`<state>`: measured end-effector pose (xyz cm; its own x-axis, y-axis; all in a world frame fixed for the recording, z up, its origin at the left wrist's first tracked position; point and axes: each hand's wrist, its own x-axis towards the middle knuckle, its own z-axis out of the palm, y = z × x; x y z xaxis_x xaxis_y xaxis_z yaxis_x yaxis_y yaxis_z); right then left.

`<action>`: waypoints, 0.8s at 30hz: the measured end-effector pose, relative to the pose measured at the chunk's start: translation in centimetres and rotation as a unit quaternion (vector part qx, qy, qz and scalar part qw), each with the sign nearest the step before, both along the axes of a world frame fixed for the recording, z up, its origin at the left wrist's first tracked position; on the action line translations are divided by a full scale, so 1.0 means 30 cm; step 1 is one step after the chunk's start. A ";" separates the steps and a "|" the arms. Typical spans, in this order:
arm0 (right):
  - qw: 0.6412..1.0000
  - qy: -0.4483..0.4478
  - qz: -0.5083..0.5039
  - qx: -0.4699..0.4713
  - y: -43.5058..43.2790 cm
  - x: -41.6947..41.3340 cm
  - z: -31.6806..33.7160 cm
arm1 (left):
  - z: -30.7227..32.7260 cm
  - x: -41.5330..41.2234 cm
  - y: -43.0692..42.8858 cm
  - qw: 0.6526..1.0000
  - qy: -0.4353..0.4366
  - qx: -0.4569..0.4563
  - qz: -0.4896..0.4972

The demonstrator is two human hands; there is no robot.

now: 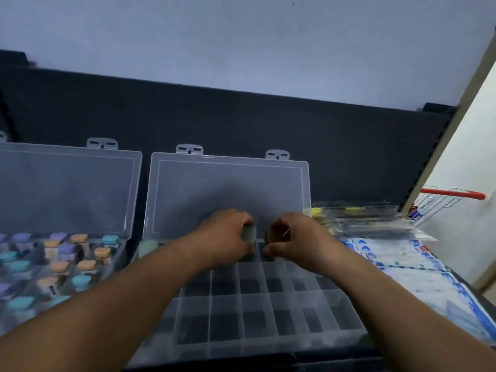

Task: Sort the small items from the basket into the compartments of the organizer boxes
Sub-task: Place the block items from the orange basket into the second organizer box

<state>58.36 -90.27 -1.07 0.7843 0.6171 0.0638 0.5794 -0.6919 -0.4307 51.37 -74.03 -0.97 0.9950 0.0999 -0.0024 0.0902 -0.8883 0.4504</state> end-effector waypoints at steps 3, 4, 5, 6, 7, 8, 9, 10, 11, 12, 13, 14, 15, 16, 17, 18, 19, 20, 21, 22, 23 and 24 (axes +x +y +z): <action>0.999 0.016 0.023 -0.027 -0.002 0.008 -0.019 | -0.025 0.009 -0.011 0.999 0.017 0.031 0.012; 0.999 0.016 0.031 -0.032 -0.003 0.013 -0.022 | -0.031 0.012 -0.012 0.999 0.022 0.038 0.016; 0.998 0.016 0.038 -0.037 -0.002 0.019 -0.025 | -0.036 0.014 -0.010 0.999 0.025 0.041 0.019; 0.998 0.017 0.044 -0.043 -0.001 0.026 -0.029 | -0.039 0.015 -0.010 0.999 0.028 0.041 0.022; 0.997 0.025 0.046 -0.049 0.001 0.031 -0.032 | -0.041 0.014 -0.010 0.998 0.032 0.041 0.023; 0.997 0.032 0.046 -0.053 0.003 0.033 -0.033 | -0.042 0.012 -0.011 0.998 0.036 0.042 0.024; 0.997 0.036 0.044 -0.059 0.004 0.037 -0.033 | -0.044 0.012 -0.013 0.998 0.037 0.046 0.025; 0.996 0.037 0.044 -0.066 0.005 0.041 -0.034 | -0.046 0.011 -0.016 0.998 0.038 0.052 0.026; 0.995 0.039 0.042 -0.077 0.007 0.042 -0.032 | -0.047 0.010 -0.019 0.997 0.041 0.059 0.027; 0.994 0.042 0.040 -0.088 0.010 0.042 -0.029 | -0.050 0.010 -0.022 0.996 0.045 0.066 0.026; 0.993 0.044 0.038 -0.099 0.011 0.043 -0.027 | -0.053 0.011 -0.024 0.996 0.046 0.072 0.025; 0.993 0.044 0.038 -0.107 0.012 0.043 -0.024 | -0.056 0.011 -0.023 0.996 0.045 0.077 0.026; 0.992 0.044 0.038 -0.109 0.011 0.043 -0.020 | -0.056 0.009 -0.023 0.996 0.042 0.080 0.027; 0.993 0.042 0.038 -0.107 0.010 0.041 -0.016 | -0.053 0.004 -0.023 0.995 0.036 0.082 0.031; 0.993 0.035 0.036 -0.104 0.010 0.037 -0.010 | -0.049 -0.003 -0.020 0.995 0.028 0.085 0.036; 0.994 0.023 0.033 -0.099 0.011 0.032 -0.002 | -0.043 -0.010 -0.017 0.995 0.017 0.089 0.039; 0.995 0.010 0.030 -0.096 0.015 0.023 0.006 | -0.034 -0.022 -0.011 0.995 0.007 0.093 0.044; 0.995 -0.006 0.030 -0.092 0.022 0.012 0.014 | -0.024 -0.035 -0.005 0.994 -0.002 0.094 0.049; 0.995 -0.024 0.033 -0.090 0.034 -0.005 0.025 | -0.013 -0.054 0.006 0.994 -0.013 0.094 0.052; 0.994 -0.048 0.038 -0.088 0.050 -0.023 0.035 | -0.001 -0.073 0.018 0.994 -0.030 0.095 0.051; 0.993 -0.073 0.044 -0.087 0.067 -0.039 0.044 | 0.007 -0.092 0.032 0.992 -0.052 0.100 0.049; 0.990 -0.098 0.052 -0.084 0.091 -0.063 0.056 | 0.017 -0.122 0.053 0.990 -0.076 0.111 0.051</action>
<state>56.47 -87.54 0.62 0.6989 0.7084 0.0985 0.7122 -0.6768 -0.1862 47.70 -72.46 -0.46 0.9670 0.1803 0.1798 0.1298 -0.9566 0.2611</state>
